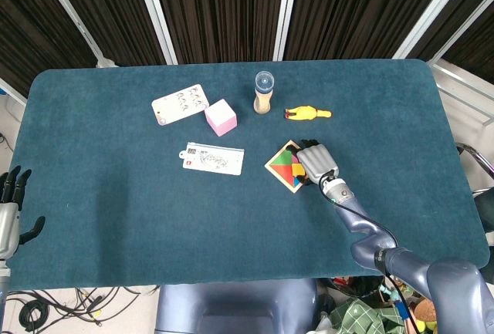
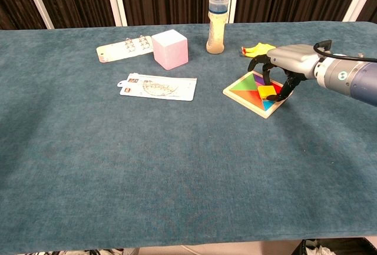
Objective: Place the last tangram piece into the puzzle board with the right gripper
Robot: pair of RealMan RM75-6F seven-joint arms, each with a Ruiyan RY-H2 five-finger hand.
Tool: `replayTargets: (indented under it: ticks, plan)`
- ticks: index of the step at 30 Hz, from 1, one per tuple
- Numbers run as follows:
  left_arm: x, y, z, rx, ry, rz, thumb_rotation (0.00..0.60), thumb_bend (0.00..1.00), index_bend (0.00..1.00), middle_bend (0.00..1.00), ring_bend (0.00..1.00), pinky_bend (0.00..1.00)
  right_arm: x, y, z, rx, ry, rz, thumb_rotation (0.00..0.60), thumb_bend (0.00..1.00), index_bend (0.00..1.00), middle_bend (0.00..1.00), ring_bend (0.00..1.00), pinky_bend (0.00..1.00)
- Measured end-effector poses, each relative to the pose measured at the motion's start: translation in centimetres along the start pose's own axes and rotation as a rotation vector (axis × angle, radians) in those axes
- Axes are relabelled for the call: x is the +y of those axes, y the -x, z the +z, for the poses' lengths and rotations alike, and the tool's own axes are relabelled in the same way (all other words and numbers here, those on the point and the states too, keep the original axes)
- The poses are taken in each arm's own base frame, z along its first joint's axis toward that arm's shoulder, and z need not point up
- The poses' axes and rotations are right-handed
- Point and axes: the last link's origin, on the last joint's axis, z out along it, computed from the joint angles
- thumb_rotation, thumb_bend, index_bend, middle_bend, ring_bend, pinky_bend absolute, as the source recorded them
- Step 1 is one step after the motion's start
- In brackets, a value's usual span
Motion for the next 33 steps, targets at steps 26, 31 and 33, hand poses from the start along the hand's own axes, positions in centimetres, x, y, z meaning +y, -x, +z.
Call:
replayTargets:
  ticks: [26,31,33]
  plan:
    - [-0.09,0.01,0.01,0.000,-0.002,-0.001,0.600,0.28,0.02,0.00,0.00,0.00,-0.12,0.45,-0.01,-0.009,-0.003,-0.004,0.600,0.23,0.22,0.44,0.15,0.17]
    - [-0.07,0.02,0.01,-0.001,-0.002,0.000,0.600,0.28,0.02,0.00,0.00,0.00,-0.06,0.37,-0.02,-0.007,-0.001,-0.003,0.600,0.23,0.22,0.44,0.15,0.17]
    - [-0.07,0.01,0.00,0.000,-0.003,0.000,0.600,0.28,0.02,0.00,0.00,0.00,-0.05,0.38,-0.02,-0.008,-0.001,-0.002,0.600,0.23,0.22,0.44,0.15,0.17]
